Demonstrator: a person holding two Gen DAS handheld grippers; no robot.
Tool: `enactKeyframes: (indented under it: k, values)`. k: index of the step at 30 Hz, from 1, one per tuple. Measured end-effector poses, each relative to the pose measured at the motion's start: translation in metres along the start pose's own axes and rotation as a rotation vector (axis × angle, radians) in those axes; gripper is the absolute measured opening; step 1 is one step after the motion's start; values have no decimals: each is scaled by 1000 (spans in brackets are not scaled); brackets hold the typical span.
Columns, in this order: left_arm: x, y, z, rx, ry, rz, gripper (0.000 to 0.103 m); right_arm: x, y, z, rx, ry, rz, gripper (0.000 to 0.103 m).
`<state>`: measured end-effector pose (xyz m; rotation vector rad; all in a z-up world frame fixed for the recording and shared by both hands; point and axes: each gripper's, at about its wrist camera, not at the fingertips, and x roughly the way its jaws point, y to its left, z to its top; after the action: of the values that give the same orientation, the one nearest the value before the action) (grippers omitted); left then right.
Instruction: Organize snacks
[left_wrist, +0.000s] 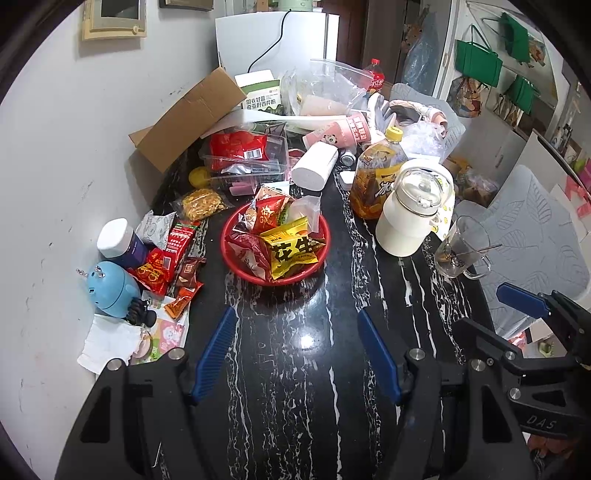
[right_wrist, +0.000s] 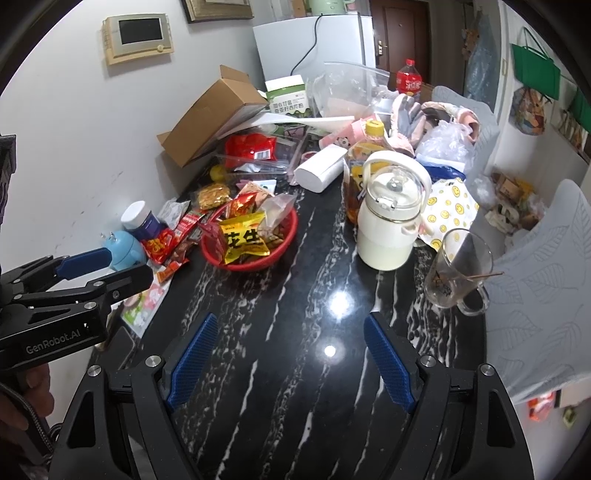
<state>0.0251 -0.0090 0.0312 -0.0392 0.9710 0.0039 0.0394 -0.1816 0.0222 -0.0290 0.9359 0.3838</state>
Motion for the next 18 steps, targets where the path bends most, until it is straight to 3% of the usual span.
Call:
enactKeyframes:
  k: [18]
  values:
    - [1, 2, 2, 15, 4, -19, 68, -1, 1, 3, -3, 1, -1, 82]
